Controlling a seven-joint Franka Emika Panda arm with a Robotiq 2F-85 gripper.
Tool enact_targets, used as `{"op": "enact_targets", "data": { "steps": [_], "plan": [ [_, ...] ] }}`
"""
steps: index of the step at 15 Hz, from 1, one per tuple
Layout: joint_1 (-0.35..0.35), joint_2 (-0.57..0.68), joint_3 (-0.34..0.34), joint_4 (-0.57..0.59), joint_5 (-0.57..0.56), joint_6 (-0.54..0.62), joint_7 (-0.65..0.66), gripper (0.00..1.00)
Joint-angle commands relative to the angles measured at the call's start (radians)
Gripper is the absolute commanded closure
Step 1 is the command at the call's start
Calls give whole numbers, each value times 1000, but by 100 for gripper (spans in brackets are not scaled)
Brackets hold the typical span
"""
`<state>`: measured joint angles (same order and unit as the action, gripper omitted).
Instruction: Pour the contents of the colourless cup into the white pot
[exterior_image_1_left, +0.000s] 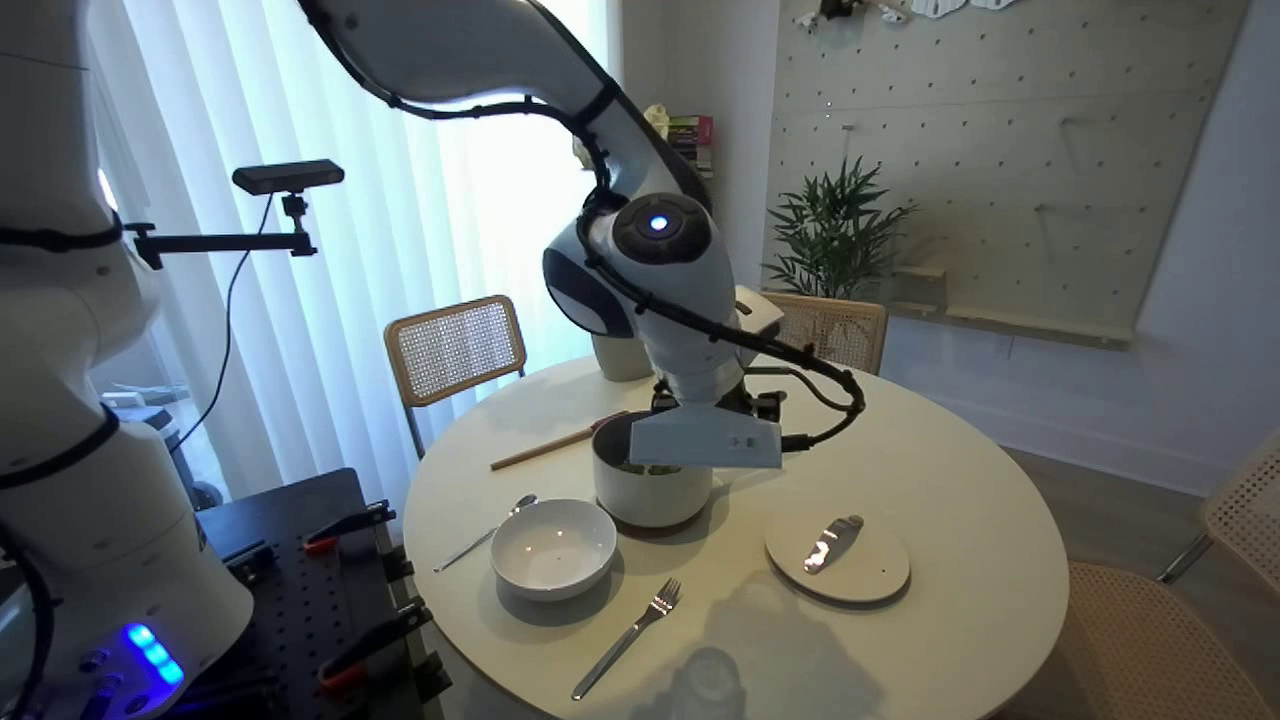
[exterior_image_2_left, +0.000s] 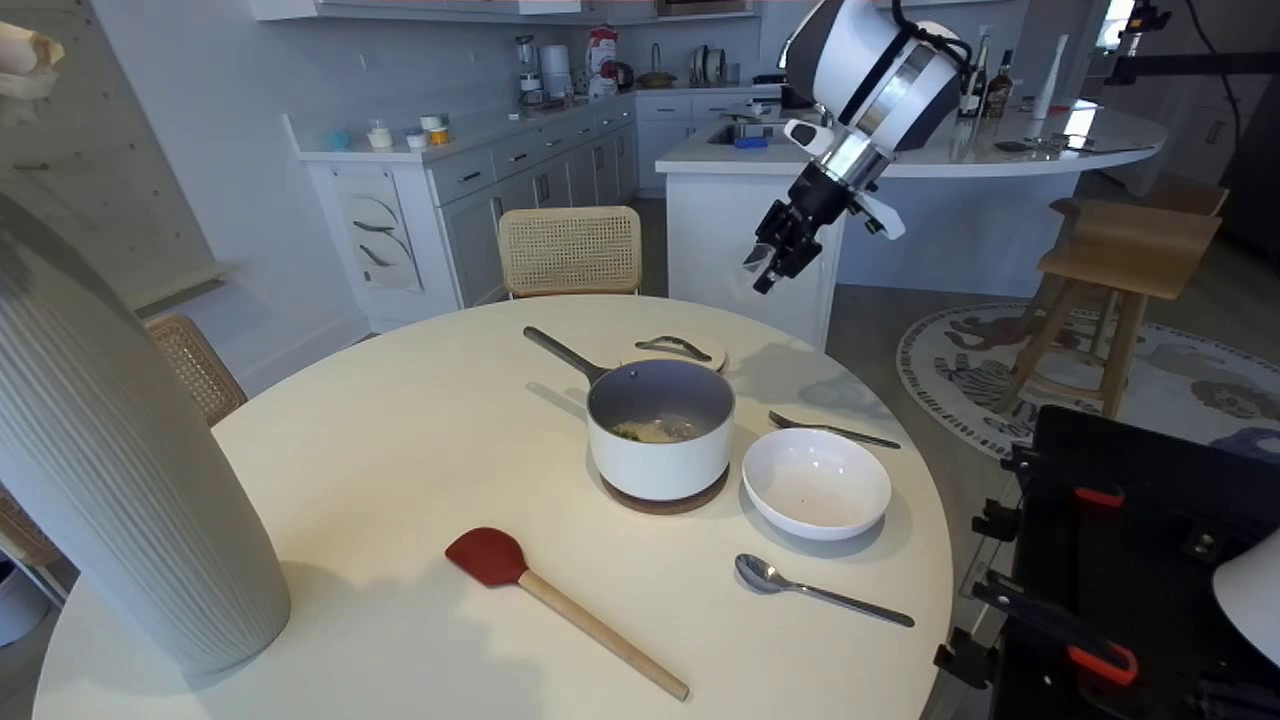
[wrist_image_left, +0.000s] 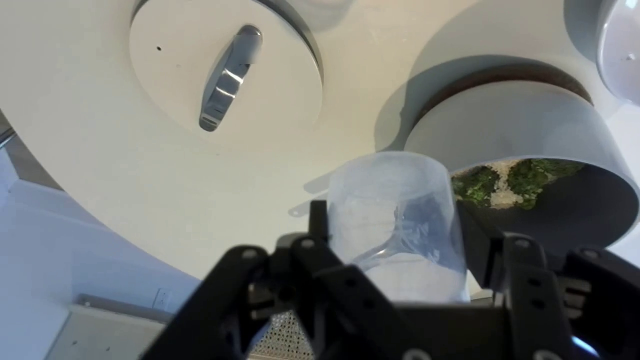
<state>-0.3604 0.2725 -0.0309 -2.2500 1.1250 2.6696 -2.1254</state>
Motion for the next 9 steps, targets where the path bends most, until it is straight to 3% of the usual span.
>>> {"op": "enact_targets", "data": {
  "steps": [1,9],
  "plan": [
    [-15,28,20,1,133,46,-137,61],
    [-18,112,14,19,314,52,-302,61]
  ]
}}
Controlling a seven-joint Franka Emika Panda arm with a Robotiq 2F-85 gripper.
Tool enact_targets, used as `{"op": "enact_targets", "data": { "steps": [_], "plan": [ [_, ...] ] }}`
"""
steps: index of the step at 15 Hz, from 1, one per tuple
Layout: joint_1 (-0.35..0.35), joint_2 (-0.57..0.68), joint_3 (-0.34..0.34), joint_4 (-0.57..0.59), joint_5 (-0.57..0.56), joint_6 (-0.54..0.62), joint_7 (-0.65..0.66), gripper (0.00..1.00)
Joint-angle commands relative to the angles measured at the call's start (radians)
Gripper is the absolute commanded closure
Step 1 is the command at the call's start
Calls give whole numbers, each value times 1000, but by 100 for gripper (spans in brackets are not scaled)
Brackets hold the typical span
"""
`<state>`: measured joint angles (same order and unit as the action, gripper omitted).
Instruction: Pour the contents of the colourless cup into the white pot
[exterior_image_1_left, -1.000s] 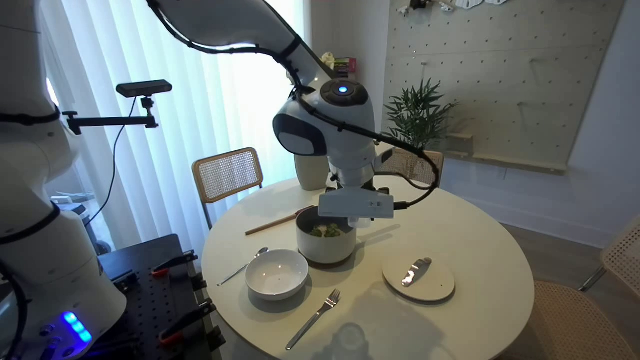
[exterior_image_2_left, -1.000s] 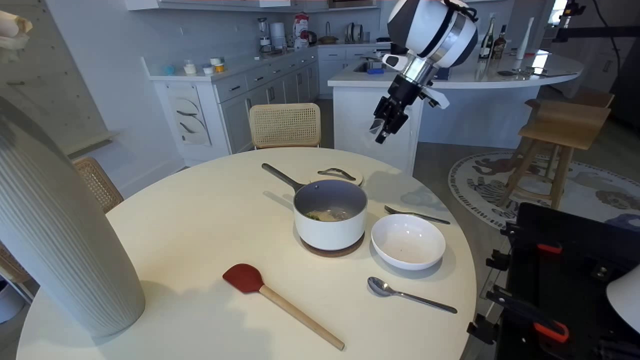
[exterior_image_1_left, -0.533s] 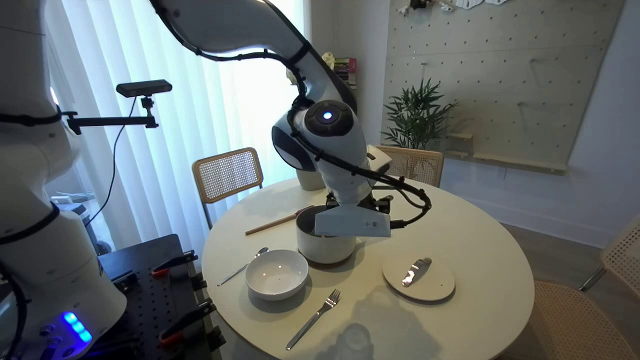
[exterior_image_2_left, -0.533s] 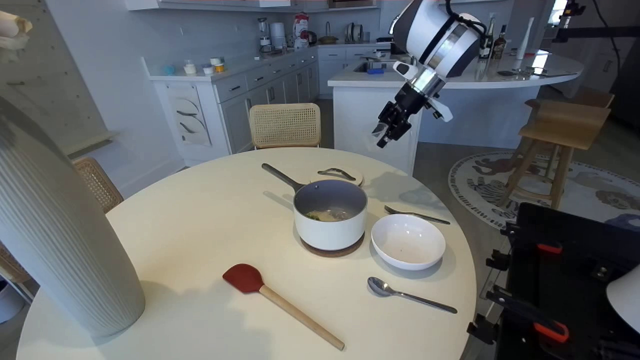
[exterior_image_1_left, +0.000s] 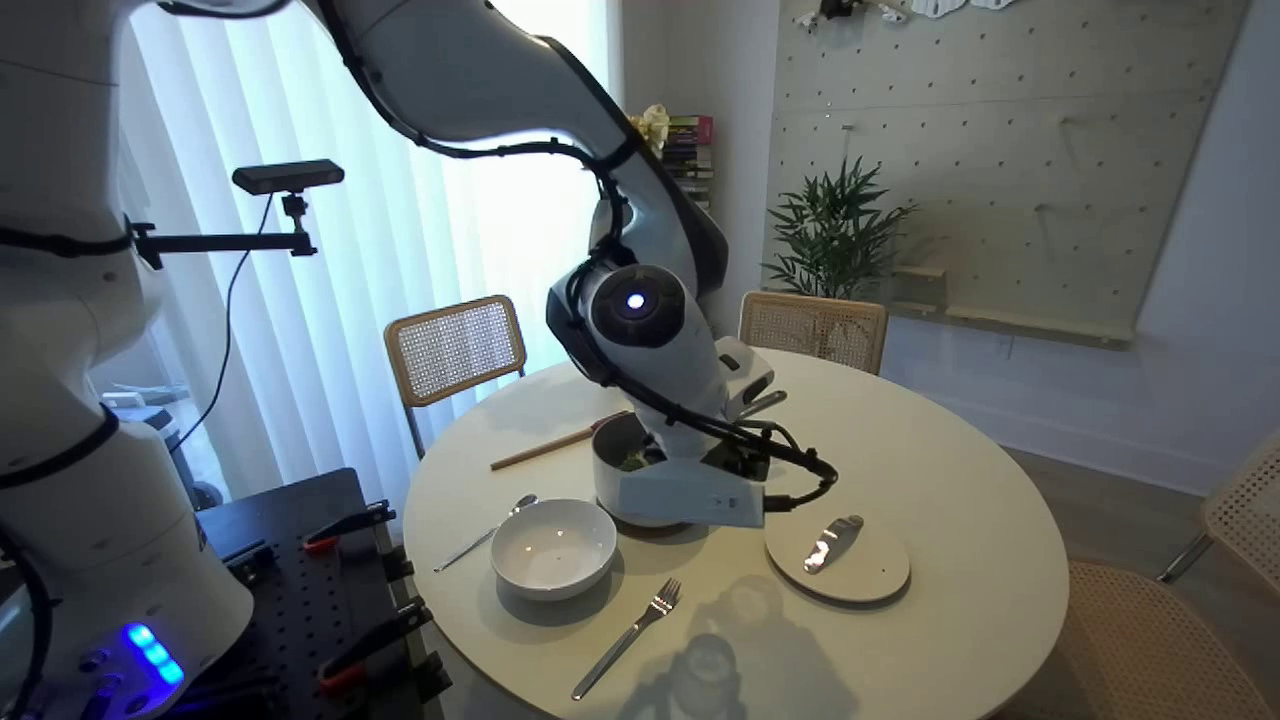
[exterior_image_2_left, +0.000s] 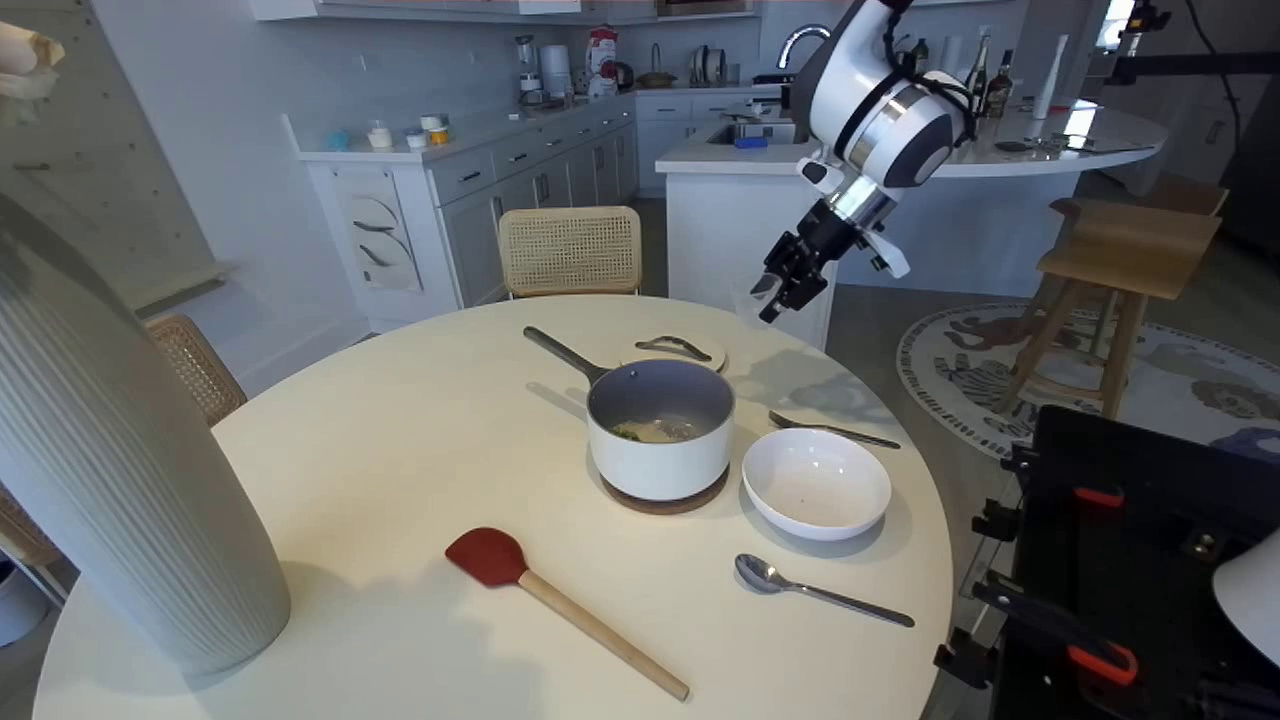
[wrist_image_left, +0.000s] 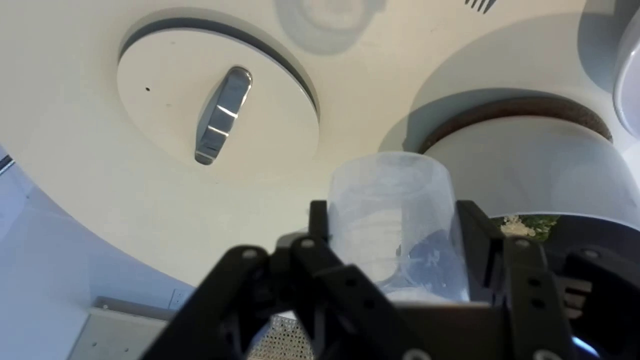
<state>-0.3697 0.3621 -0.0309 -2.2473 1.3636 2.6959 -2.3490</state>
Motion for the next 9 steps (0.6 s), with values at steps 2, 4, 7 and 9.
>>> {"op": "enact_targets", "data": {
  "steps": [2,4,7,9],
  "plan": [
    [-8,44,14,28,131,33,-129,61],
    [-5,67,13,43,195,43,-190,61],
    [1,112,9,76,294,62,-276,61],
    [11,145,1,102,317,76,-285,61]
  ]
}}
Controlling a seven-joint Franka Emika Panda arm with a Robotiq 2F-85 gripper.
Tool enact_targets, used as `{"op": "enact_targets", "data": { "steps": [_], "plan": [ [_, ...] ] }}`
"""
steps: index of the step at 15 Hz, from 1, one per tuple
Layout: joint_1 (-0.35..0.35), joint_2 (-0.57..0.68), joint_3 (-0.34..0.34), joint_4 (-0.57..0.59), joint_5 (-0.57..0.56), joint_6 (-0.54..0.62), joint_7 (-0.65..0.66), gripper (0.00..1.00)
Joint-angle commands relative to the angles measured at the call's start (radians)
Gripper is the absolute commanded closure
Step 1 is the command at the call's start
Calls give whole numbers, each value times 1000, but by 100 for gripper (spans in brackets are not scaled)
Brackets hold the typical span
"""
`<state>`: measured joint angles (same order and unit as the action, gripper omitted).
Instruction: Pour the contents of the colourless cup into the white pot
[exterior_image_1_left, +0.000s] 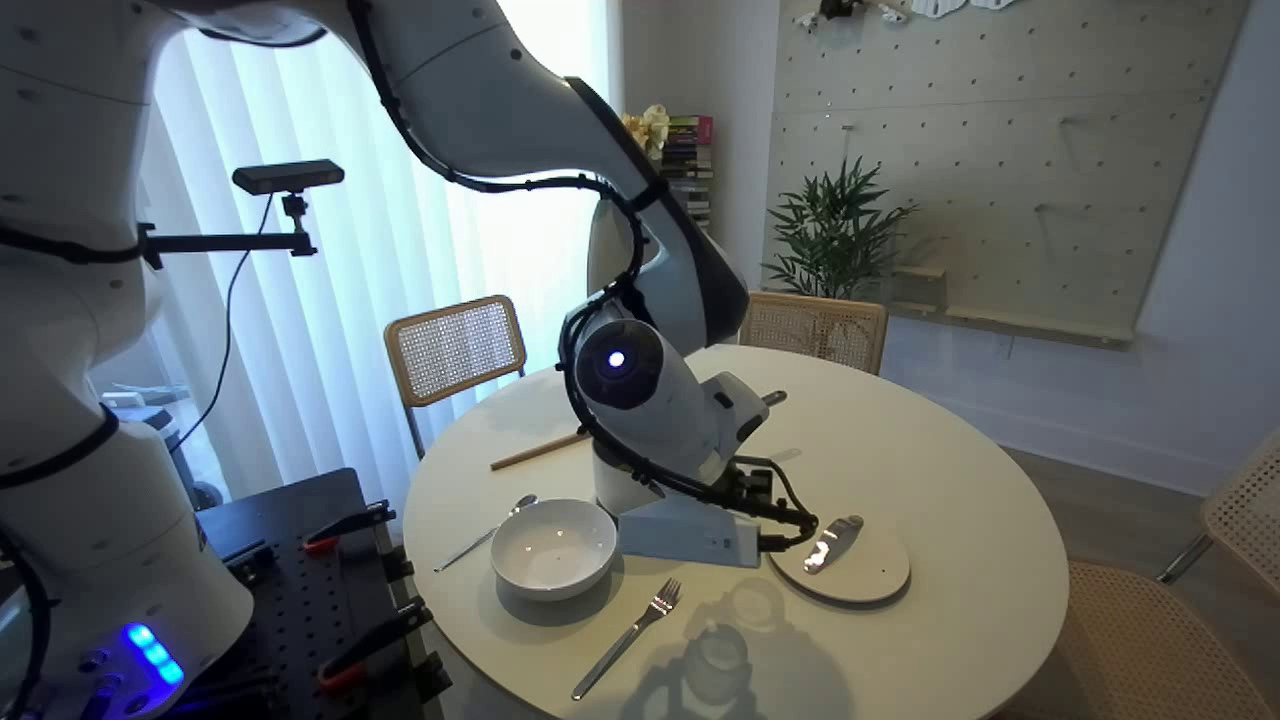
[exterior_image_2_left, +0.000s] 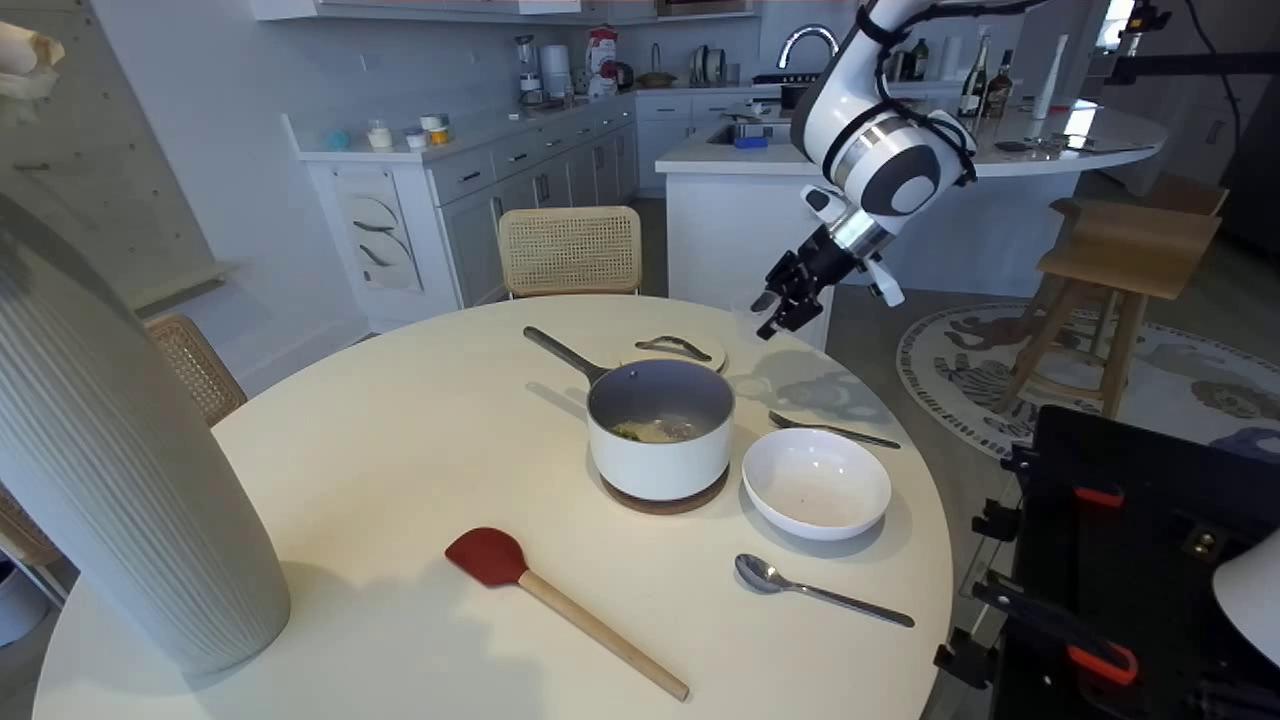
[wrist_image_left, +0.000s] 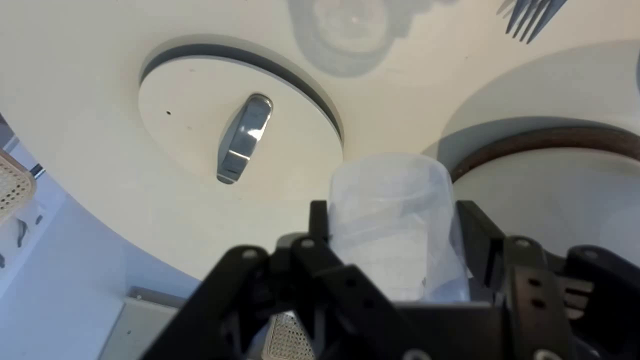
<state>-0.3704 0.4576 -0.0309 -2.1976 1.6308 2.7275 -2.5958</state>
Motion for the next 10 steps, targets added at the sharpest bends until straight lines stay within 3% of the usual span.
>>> {"op": "enact_targets", "data": {
  "steps": [1,10],
  "plan": [
    [21,61,-7,70,32,50,-10,61],
    [14,201,-6,144,9,58,25,61]
  ]
}}
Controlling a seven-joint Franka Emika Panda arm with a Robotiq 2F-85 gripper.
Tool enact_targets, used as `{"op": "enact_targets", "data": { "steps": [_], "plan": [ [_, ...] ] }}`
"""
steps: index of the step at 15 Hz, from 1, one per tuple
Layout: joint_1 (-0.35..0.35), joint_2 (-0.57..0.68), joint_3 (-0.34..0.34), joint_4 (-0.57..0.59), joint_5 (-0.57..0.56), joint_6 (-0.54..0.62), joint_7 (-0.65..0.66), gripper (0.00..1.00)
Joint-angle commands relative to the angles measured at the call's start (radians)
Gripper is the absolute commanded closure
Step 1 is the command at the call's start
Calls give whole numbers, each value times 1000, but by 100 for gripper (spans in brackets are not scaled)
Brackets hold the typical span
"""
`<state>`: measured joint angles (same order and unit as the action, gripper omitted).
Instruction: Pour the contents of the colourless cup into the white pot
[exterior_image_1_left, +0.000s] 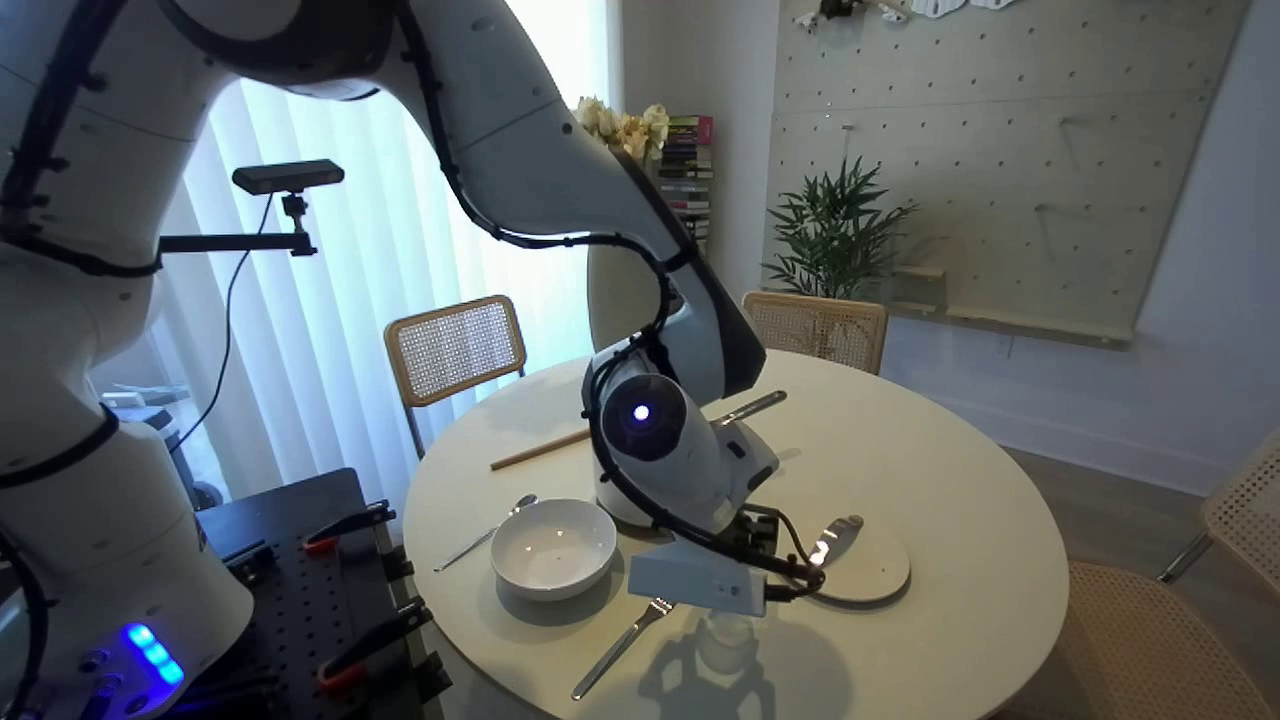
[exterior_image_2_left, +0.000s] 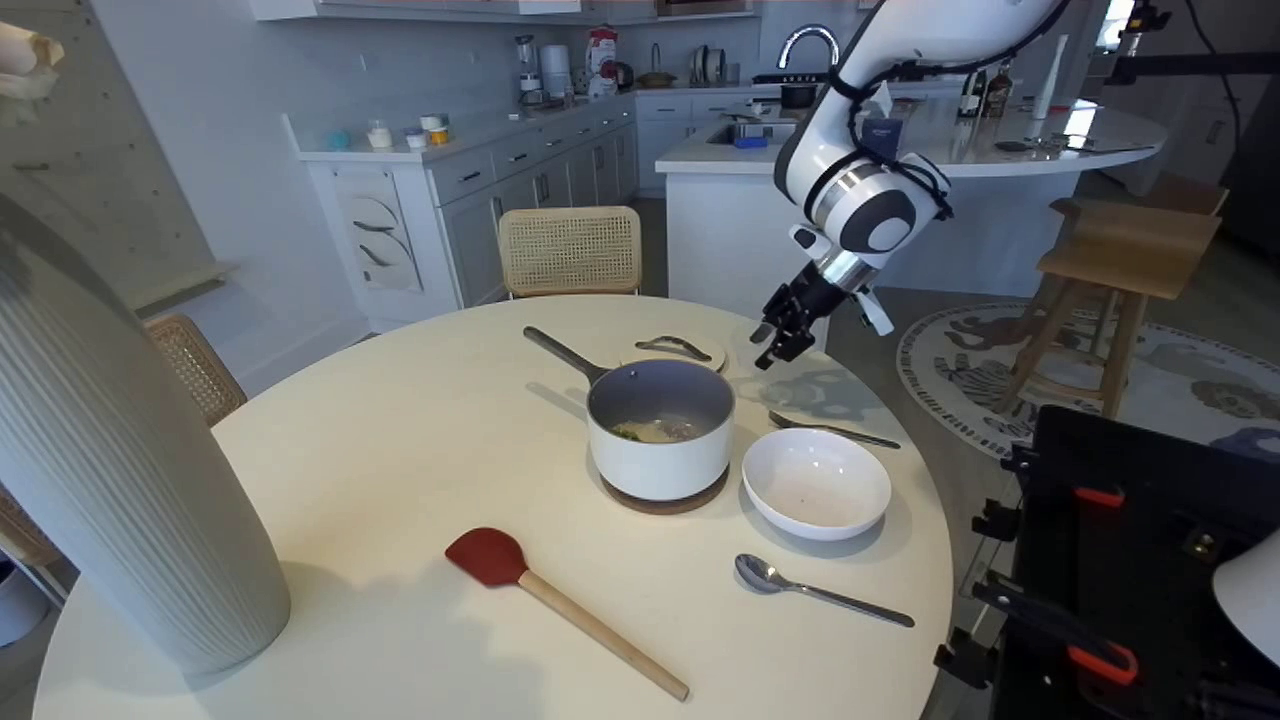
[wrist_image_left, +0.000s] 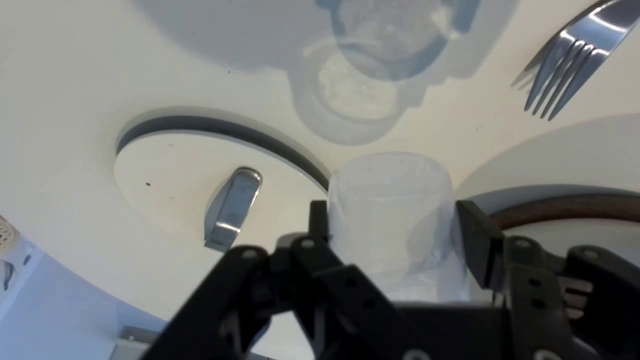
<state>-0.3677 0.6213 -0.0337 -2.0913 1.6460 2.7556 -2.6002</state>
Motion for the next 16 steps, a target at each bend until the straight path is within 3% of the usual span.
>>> {"op": "enact_targets", "data": {
  "steps": [1,16],
  "plan": [
    [11,48,-4,47,-4,31,27,61],
    [23,131,-9,108,-51,49,99,61]
  ]
}}
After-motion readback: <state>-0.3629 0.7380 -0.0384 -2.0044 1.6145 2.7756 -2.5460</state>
